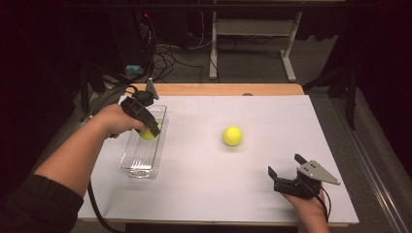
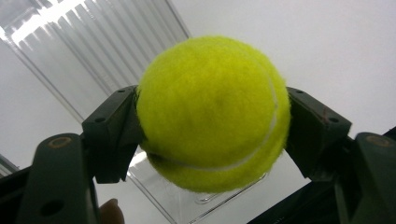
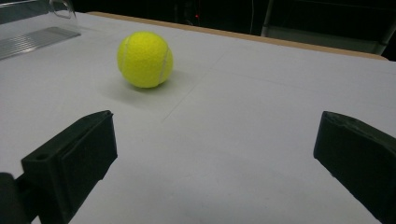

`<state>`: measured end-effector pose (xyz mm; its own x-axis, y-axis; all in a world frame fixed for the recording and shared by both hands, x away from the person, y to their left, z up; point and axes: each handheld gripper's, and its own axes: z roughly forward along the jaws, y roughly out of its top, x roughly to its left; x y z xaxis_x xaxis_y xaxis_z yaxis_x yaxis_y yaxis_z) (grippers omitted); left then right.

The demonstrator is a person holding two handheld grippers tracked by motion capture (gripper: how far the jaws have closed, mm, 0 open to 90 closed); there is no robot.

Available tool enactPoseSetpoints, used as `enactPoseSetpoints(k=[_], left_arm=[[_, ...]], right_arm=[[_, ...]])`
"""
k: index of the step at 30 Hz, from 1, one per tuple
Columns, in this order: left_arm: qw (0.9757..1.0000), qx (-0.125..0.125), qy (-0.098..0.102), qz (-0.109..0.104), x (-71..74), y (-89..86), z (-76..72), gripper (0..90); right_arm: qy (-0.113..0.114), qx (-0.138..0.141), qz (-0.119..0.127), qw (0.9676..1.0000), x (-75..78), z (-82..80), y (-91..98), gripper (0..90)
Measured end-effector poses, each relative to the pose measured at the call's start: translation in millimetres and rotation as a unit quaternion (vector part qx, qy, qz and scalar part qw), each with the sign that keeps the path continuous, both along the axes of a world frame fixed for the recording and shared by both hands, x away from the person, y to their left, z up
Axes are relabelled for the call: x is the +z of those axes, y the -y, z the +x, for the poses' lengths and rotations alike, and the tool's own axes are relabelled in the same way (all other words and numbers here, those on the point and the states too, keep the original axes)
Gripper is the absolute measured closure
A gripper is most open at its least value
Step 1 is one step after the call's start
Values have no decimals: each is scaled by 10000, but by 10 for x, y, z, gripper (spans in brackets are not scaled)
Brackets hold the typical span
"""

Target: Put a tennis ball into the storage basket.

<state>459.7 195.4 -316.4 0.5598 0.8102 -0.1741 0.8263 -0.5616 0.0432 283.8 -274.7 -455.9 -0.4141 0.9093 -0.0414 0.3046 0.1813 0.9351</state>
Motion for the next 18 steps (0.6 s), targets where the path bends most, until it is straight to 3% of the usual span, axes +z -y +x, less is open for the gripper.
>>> enactPoseSetpoints(k=[18], left_arm=[[9986, 492, 42, 172, -8, -339, 83, 272]], right_arm=[[-4, -9, 0, 10000, -6, 2, -4, 0]])
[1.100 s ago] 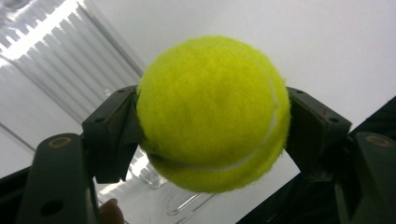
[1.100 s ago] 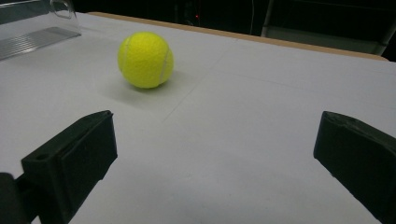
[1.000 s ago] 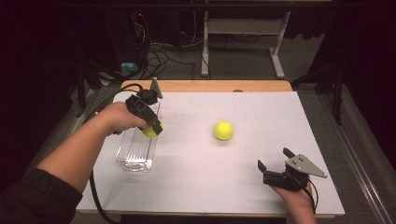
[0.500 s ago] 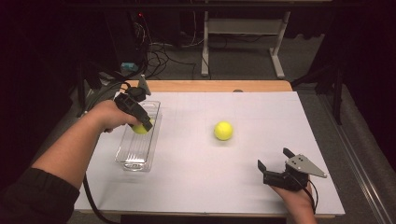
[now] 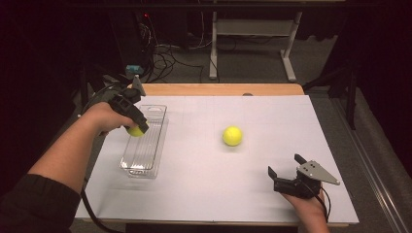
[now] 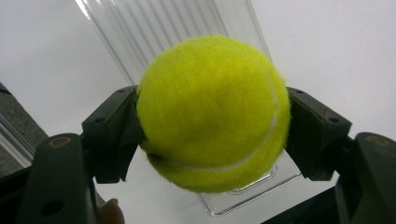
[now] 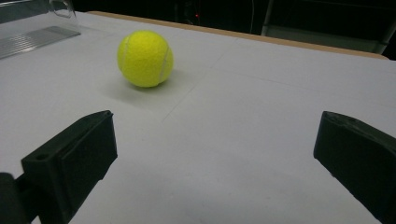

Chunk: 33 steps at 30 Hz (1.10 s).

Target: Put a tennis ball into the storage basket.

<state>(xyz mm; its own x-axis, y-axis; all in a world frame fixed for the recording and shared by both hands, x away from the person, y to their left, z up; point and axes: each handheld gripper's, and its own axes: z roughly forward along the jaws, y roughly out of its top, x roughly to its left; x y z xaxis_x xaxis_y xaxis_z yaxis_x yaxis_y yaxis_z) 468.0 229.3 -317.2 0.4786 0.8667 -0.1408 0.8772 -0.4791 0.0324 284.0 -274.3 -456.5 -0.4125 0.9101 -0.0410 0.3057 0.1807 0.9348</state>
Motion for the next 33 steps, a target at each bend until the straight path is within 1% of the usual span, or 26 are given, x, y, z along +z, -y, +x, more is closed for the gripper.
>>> enactPoseSetpoints(k=[4, 7, 14, 17, 23, 27, 33], left_arm=[[10000, 54, 26, -33, 12, -42, 11, 272], [10000, 57, 33, -3, 14, -48, 15, 272], [9999, 109, 100, 24, 47, -24, 47, 271], [9998, 106, 129, 78, 54, 6, 66, 271], [9998, 84, 105, 173, -8, 74, 108, 270], [9998, 63, 124, 153, -42, 123, 131, 270], [9997, 33, 86, 212, -109, 178, 155, 269]], right_arm=[[-6, 1, 4, 10000, -1, 0, -1, 0], [-22, 11, 10, 10000, -3, 0, -4, 0], [-19, 17, 9, 10000, -7, 2, -6, 0], [-12, 13, 10, 10000, -8, 4, -5, 0], [-13, 19, 7, 10000, -10, 5, 1, 0], [-11, 15, 8, 10000, -9, 4, 3, 0], [-18, 9, 26, 10000, -10, 0, 0, 0]])
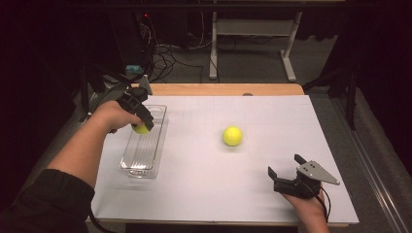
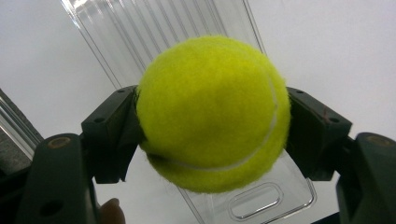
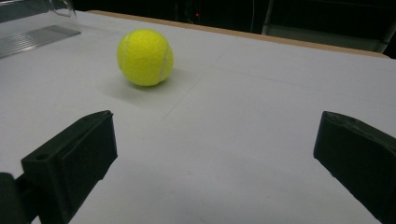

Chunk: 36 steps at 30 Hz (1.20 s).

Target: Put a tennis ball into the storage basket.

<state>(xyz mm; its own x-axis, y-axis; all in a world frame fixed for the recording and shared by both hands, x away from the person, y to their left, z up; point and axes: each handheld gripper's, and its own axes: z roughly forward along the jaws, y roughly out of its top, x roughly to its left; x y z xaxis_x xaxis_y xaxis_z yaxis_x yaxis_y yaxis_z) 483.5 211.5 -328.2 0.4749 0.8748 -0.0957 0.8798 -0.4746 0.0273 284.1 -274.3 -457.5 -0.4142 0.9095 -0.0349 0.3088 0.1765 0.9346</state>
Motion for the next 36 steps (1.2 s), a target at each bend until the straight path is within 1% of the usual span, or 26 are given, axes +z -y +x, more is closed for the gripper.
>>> enactPoseSetpoints(k=[7, 8, 13, 22, 27, 28, 36], left_arm=[[10000, -26, -51, 47, -83, 40, 20, 269], [10000, -19, -25, 41, -90, 47, 22, 268], [10000, -20, -30, 31, -117, 66, 31, 268], [9999, -38, -61, 118, -190, 79, 42, 266], [9998, -58, -44, 174, -225, 94, 40, 266], [9998, -63, -68, 171, -226, 95, 43, 266], [9997, -83, 7, 218, -237, 123, 42, 266]], right_arm=[[6, 2, -8, 10000, 1, 0, 2, 0], [8, 6, -10, 10000, 0, 2, 2, 0], [8, 3, -14, 10000, 0, 2, 2, 0], [8, 5, -14, 10000, 0, 2, 3, 0], [-1, 7, -26, 10000, 1, 2, 2, 0], [-2, 6, -25, 10000, 1, 1, 2, 0], [0, 8, -23, 10000, 0, 2, 4, 0]])
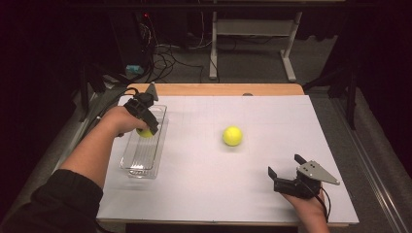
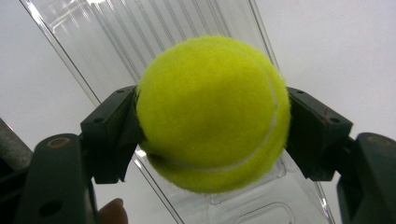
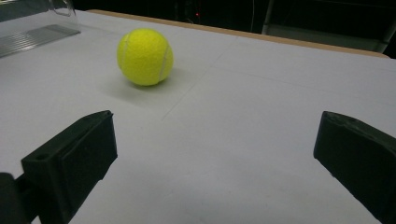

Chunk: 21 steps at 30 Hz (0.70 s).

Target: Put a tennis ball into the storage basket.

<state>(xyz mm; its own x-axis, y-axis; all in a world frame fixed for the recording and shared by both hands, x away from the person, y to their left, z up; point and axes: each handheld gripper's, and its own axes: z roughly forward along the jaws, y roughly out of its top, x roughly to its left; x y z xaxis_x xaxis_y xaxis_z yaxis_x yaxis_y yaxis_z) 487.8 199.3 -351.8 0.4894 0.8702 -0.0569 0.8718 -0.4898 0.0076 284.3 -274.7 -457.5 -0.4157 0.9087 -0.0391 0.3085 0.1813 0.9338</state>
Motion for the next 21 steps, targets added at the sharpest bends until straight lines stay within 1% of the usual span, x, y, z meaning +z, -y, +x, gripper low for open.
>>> enactPoseSetpoints(k=[6, 9, 10, 11, 12, 14, 16, 21], left_arm=[[10000, 8, 20, 6, 11, 1, -5, 266], [10000, -54, -12, -36, 12, -5, -8, 259], [9999, -67, 76, -9, 19, 0, -8, 217], [9999, -44, 122, -11, 31, 2, -7, 137], [9999, -17, 132, -24, 40, 3, -8, 114], [10000, 5, 92, 14, 48, 13, -5, 30], [10000, -1, 82, 3, 52, 20, -9, 7], [10000, 1, 91, 13, 58, 32, -16, 7]], right_arm=[[-5, 2, 4, 10000, 0, 0, 0, 0], [-4, 2, -2, 10000, 0, 0, -1, 0], [1, 4, -4, 10000, 0, 1, -1, 0], [-1, 5, -1, 10000, 0, 1, -2, 0], [-3, 2, -4, 10000, -1, 1, -2, 0], [-3, -3, -5, 10000, -3, 3, -5, 0], [-6, 6, -3, 10000, -3, 3, -8, 0], [-6, -4, -14, 10000, -3, 2, -5, 0]])
